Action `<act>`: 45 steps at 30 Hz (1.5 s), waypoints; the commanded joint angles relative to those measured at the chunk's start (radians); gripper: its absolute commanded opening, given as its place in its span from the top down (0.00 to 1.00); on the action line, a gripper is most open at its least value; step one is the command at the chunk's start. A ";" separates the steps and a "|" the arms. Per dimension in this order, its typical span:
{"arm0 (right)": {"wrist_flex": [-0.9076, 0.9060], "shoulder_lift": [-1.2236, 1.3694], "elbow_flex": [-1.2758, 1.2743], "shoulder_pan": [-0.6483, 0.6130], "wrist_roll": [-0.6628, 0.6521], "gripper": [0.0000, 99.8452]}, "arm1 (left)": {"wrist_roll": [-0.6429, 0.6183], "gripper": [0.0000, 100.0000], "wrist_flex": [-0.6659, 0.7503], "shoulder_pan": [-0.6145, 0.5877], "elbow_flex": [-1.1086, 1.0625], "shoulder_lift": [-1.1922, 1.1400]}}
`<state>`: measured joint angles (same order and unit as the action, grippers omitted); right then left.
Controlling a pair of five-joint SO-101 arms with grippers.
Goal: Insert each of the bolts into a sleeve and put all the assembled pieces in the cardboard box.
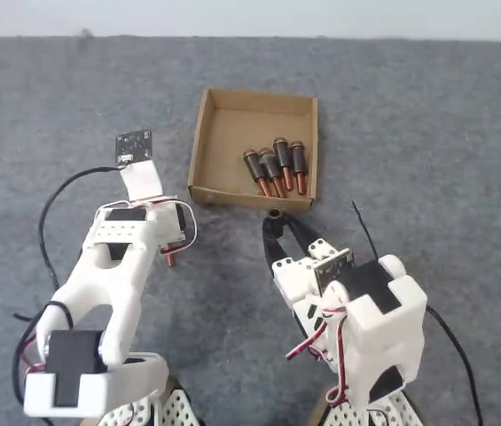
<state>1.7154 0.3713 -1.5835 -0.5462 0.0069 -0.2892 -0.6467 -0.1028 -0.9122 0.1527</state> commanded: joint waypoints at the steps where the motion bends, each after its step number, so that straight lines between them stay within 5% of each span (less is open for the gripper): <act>1: 0.027 -0.047 -0.032 -0.012 0.034 0.99 | 0.006 0.99 0.023 0.000 0.004 0.066; 14: -0.016 -0.044 -0.031 -0.010 0.072 0.99 | 0.002 0.99 0.155 0.003 0.030 0.106; 24: -0.016 -0.044 -0.031 -0.007 0.068 0.99 | 0.002 0.99 0.193 0.157 0.007 0.416; 35: -0.016 -0.044 -0.031 -0.005 0.066 0.99 | 0.002 0.99 0.582 0.315 -0.179 0.549; 45: -0.016 -0.044 -0.031 -0.010 0.066 0.99 | 0.002 0.99 0.775 0.387 -0.312 0.574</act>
<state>1.7016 0.3713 -1.5835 -0.5493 0.0683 -0.2908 0.0575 0.2670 -1.2221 0.6636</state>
